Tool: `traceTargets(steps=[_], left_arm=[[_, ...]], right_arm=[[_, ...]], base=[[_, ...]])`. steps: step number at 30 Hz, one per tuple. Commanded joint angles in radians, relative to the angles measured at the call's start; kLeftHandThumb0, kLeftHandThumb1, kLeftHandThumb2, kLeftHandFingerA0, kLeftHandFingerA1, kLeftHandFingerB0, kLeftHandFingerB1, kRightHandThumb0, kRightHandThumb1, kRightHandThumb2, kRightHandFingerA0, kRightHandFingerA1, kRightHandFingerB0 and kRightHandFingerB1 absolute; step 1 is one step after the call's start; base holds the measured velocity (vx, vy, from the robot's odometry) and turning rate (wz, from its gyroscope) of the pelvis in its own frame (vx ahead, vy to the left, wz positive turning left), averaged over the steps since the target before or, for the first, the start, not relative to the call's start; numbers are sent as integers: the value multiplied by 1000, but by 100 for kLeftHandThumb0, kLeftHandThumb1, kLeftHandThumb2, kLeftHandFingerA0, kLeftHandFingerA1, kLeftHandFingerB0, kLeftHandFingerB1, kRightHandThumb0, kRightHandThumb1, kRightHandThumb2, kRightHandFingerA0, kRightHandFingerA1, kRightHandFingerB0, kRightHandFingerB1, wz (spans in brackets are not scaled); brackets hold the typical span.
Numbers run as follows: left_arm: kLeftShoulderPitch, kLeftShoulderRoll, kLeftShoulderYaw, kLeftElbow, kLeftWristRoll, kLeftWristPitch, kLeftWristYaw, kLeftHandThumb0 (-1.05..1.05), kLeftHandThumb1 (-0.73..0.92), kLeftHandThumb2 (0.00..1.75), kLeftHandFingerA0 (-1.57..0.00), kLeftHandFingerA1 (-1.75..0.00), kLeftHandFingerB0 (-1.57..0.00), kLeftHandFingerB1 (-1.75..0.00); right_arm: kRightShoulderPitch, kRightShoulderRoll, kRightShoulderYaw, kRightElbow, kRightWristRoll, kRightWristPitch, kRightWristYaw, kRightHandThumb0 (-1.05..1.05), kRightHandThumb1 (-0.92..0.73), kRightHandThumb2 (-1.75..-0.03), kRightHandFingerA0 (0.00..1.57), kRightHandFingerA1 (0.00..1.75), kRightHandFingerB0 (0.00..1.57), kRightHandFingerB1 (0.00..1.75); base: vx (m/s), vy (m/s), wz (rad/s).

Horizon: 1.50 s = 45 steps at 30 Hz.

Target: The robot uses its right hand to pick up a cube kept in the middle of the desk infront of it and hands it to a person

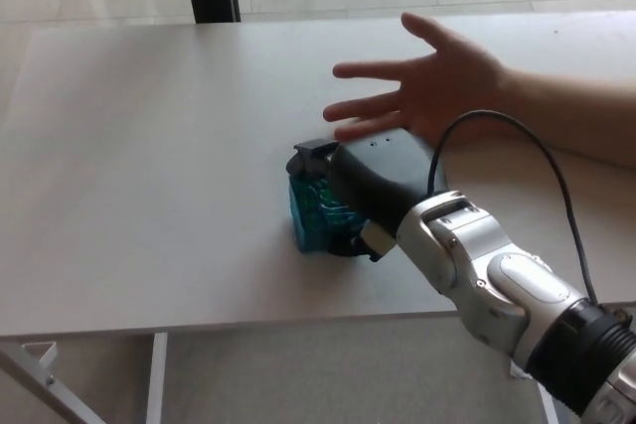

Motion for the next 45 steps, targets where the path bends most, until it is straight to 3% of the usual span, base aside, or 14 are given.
traceTargets(steps=[1,6,7,8,12,13,14,15,22,23,24,26,27,45], left_arm=[[0,5,-3,-2,8,-21,12,-62,55,57,-78,-56,-60,-41],[1,6,-10,-2,15,-29,15,-62,56,58,-80,-57,-64,-42],[3,6,-9,-1,14,-30,14,-64,43,85,-75,-68,-58,-57],[5,7,-11,-2,16,-33,15,-64,56,58,-79,-59,-62,-42],[2,8,-5,-2,8,-22,15,-62,56,57,-78,-58,-61,-42],[4,10,-9,-2,13,-29,14,-64,44,86,-76,-67,-54,-56],[4,10,-9,-1,13,-29,14,-65,44,86,-76,-67,-54,-56],[4,11,-13,-1,16,-30,15,-64,57,58,-79,-59,-61,-42],[3,17,-13,2,15,-26,22,-64,57,58,-80,-58,-60,-42],[2,17,-14,3,14,-20,21,-67,44,86,-76,-68,-53,-55],[1,16,-11,3,11,-14,22,-66,56,58,-83,-60,-58,-41],[4,15,-13,6,15,-24,24,-68,43,86,-76,-66,-55,-55],[3,13,-13,7,15,-25,25,-63,57,58,-82,-59,-64,-42],[-5,0,-12,5,12,-21,24,-65,57,57,-81,-59,-62,-41]], right_arm=[[94,21,-22,73,-80,-27,-333,-35,-60,-66,79,157,86,82],[106,-28,-50,61,-67,-75,-351,-31,-59,-62,79,162,87,78],[103,-40,-59,57,-63,-84,-351,-34,-59,-61,78,163,87,74],[100,-54,-71,42,-59,-86,-336,-34,-59,-60,77,163,88,72],[58,-122,-121,16,-51,-147,-329,-29,-60,-64,79,159,88,76],[7,-168,-131,24,-70,-194,-357,-28,-61,-65,81,163,91,76],[-18,-190,-148,12,-67,-203,-340,-30,-61,-64,81,164,91,76],[-38,-202,-164,8,-57,-211,-326,-28,-58,-68,83,161,93,77],[-165,-229,-282,24,-1,-259,-300,-31,-58,-67,85,152,91,79],[-184,-230,-300,39,3,-264,-306,-30,-57,-61,87,153,92,77],[-190,-231,-307,49,3,-273,-309,-32,-58,-60,85,156,91,77],[-198,-231,-314,71,-1,-293,-319,-33,-59,-58,84,159,91,75],[-207,-228,-314,98,-7,-307,-332,-43,-45,-67,94,153,96,78],[-221,-213,-192,295,-87,-263,-198,-29,-56,-61,88,154,93,62]], base=[[0,0,0],[0,0,0],[0,0,0],[0,0,0],[0,0,0],[0,0,0],[0,0,0],[0,0,0],[0,0,0],[0,0,0],[0,0,0],[0,0,0],[0,0,0],[0,0,0]])
